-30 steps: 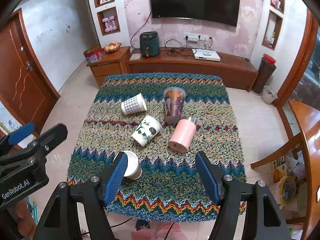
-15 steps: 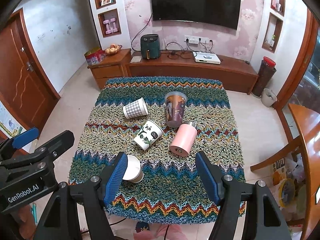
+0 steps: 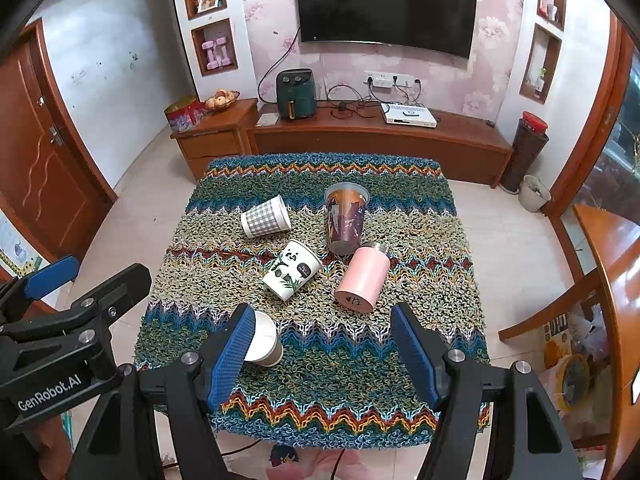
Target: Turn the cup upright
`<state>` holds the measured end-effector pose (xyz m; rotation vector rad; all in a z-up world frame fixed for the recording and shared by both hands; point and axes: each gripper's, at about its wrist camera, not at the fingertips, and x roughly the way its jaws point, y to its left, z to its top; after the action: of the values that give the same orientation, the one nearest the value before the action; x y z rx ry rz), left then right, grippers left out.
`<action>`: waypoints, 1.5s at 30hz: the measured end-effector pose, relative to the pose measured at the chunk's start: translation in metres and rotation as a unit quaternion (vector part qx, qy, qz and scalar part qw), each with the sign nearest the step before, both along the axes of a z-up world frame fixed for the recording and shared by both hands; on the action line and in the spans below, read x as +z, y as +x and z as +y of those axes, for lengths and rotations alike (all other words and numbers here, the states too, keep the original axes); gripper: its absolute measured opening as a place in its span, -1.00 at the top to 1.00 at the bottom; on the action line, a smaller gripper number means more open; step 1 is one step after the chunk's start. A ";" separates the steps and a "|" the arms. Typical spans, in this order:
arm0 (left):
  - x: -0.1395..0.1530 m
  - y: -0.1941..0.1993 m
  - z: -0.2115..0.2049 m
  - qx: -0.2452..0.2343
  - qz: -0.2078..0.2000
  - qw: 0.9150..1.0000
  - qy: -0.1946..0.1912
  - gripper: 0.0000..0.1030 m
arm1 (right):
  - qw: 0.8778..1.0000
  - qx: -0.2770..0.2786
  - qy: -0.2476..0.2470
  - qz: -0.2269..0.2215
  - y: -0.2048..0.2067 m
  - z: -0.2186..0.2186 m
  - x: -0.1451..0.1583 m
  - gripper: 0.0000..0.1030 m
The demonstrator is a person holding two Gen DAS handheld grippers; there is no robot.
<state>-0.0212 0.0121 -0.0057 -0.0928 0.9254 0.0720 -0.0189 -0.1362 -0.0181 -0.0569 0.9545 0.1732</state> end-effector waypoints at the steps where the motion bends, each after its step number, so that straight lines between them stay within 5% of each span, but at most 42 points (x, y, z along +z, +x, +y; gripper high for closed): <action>1: 0.000 0.000 0.000 0.000 0.000 1.000 0.000 -0.89 | 1.000 0.000 0.000 0.000 0.000 0.000 0.000 -0.38; 45: 0.003 0.004 0.000 -0.003 -0.012 1.000 0.010 -0.89 | 0.999 -0.029 -0.013 -0.043 0.005 -0.009 0.008 -0.37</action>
<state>-0.0168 0.0121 -0.0022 -0.0722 0.9017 0.0737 -0.0144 -0.1454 -0.0101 -0.0599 0.8720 0.1045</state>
